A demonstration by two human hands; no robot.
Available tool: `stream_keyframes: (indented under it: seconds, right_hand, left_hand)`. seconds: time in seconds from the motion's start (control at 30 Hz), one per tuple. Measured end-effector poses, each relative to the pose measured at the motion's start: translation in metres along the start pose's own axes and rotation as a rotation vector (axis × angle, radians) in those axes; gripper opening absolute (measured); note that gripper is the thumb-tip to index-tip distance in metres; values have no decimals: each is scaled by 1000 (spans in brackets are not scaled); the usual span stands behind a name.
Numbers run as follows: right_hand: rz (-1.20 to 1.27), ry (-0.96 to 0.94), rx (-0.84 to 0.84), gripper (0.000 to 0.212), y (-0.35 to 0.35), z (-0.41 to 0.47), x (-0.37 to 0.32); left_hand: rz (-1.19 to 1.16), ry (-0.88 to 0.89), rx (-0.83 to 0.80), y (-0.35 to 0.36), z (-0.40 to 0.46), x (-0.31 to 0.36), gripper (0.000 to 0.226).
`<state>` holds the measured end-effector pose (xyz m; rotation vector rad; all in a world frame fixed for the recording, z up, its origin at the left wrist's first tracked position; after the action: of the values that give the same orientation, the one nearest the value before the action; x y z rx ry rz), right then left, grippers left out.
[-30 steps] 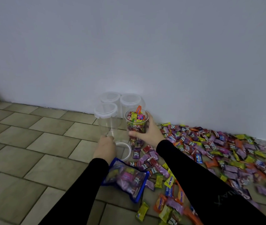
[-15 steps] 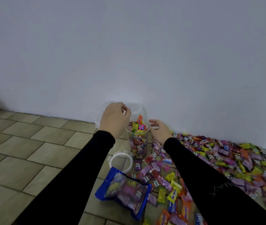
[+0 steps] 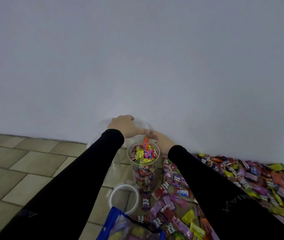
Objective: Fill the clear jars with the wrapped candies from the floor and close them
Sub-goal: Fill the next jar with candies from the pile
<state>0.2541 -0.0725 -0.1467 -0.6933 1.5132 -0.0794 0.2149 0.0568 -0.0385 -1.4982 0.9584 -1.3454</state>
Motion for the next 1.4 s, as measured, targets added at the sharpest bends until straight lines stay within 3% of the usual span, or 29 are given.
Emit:
stream_keyframes:
  seconds: [0.2, 0.47, 0.7, 0.8, 0.97, 1.1, 1.27, 1.4]
  right_hand:
    - [75, -78, 30, 43, 1, 4, -6]
    - [88, -149, 81, 85, -28, -17, -36]
    - [63, -290, 231, 75, -77, -85, -81]
    - [16, -345, 280, 80, -93, -125, -90]
    - [2, -360, 438, 103, -117, -200, -90]
    - [25, -380, 508, 86, -130, -253, -74]
    - [12, -420, 466, 64, -141, -314, -53]
    - [56, -443, 456, 65, -148, -358, -31]
  left_hand:
    - [11, 15, 54, 2, 9, 2, 94]
    - [-58, 77, 230, -38, -17, 28, 84]
    - [-285, 206, 361, -78, -70, 76, 80]
    - [-376, 258, 376, -84, -100, 102, 77]
    - [-494, 311, 318, -78, -151, 143, 73]
    - [-548, 331, 234, -61, -192, 172, 74]
    - [-590, 355, 109, -31, -235, 203, 74]
    - [-553, 356, 6, -3, -264, 230, 76]
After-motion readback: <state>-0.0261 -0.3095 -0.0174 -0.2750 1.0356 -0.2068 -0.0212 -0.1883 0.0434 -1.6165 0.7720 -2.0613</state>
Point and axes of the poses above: each hand's wrist, its own z-axis towards the middle knuckle, its own y-axis out of the palm, x = y × z, the point moved 8 cm from there along z, towards the middle knuckle
